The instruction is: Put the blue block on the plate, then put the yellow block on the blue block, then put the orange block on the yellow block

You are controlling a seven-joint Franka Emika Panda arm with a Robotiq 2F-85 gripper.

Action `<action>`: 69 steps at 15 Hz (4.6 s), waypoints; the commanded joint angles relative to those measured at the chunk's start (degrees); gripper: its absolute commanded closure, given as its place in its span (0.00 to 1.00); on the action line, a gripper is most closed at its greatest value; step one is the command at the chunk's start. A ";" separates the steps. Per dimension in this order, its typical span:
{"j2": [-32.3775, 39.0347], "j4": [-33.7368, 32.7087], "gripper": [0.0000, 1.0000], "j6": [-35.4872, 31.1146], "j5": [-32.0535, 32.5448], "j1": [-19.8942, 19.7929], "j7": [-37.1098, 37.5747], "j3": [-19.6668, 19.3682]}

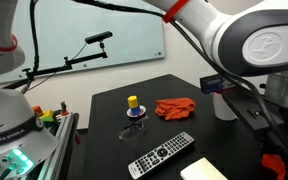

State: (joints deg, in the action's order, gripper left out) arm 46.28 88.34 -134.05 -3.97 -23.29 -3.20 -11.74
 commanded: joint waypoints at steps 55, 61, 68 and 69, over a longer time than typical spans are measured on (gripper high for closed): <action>-56.74 70.44 0.58 -14.67 7.41 28.47 -33.03 8.65; -55.91 70.44 0.58 -15.48 7.32 28.56 -32.97 9.06; -55.92 70.44 0.58 -15.31 7.23 28.54 -33.05 9.08; -55.94 70.44 0.58 -15.30 7.20 28.55 -33.08 9.07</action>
State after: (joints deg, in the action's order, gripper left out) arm -8.84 158.81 -148.81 4.71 5.08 -34.01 -2.60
